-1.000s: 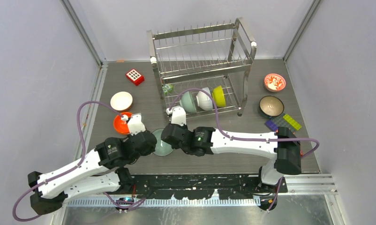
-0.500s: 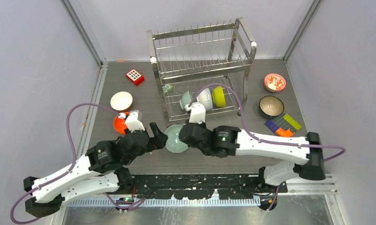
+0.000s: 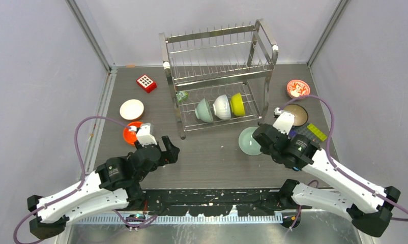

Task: Unload the bowls from the dish rack
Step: Place the bowl at the center of the board.

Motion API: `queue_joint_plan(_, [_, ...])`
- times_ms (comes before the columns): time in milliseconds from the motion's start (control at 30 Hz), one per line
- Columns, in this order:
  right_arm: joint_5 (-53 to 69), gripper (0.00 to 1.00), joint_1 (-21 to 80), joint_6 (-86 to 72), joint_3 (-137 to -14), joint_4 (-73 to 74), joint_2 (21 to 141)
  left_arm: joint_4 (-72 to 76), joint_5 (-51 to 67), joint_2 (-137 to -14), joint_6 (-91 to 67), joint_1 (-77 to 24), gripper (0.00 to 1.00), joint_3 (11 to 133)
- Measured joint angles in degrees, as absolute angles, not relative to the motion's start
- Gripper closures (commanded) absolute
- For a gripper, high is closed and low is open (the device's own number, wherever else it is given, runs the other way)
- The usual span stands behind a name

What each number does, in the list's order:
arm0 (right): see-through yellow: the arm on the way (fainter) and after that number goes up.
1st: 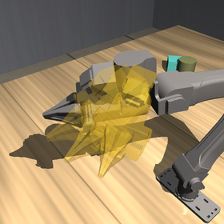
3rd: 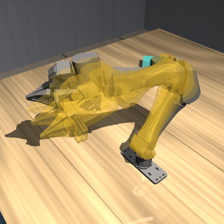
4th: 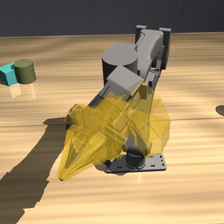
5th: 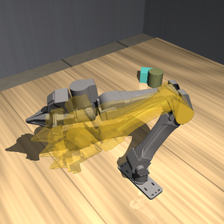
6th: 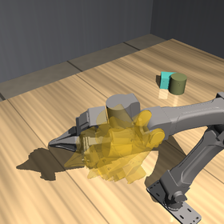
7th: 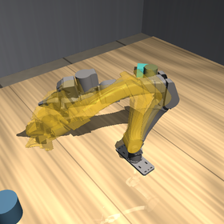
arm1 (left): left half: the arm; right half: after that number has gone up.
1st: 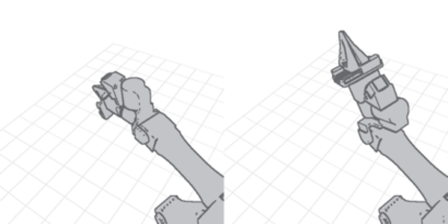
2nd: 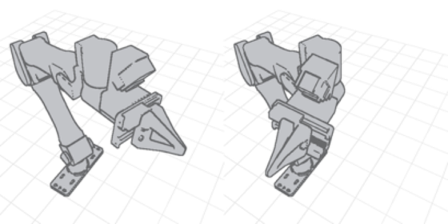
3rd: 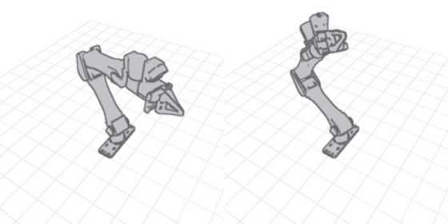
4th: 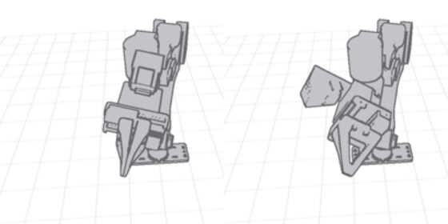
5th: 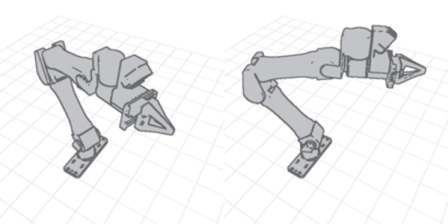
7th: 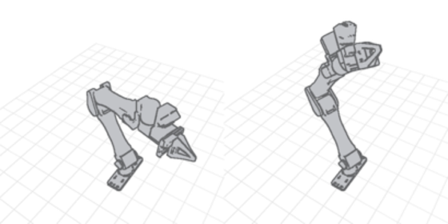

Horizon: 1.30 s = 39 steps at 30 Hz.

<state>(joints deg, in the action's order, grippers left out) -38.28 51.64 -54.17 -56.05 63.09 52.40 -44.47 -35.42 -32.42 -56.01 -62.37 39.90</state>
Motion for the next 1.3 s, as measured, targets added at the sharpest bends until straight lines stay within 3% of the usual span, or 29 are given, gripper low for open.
queue_joint_plan(500, [-32.56,0.99,31.94,-57.63,-41.01,55.09,52.93,-48.95,-36.67,-30.63,-55.81,-62.37,0.10,39.29])
queue_joint_plan(900, [-33.36,0.99,28.77,-61.21,-36.82,49.25,51.62,-53.76,-39.51,-25.71,-52.42,-62.35,0.10,42.00])
queue_joint_plan(1300, [-31.29,0.99,18.35,-61.17,-30.59,43.77,53.34,-55.13,-41.82,-25.36,-47.31,-62.35,0.10,42.96])
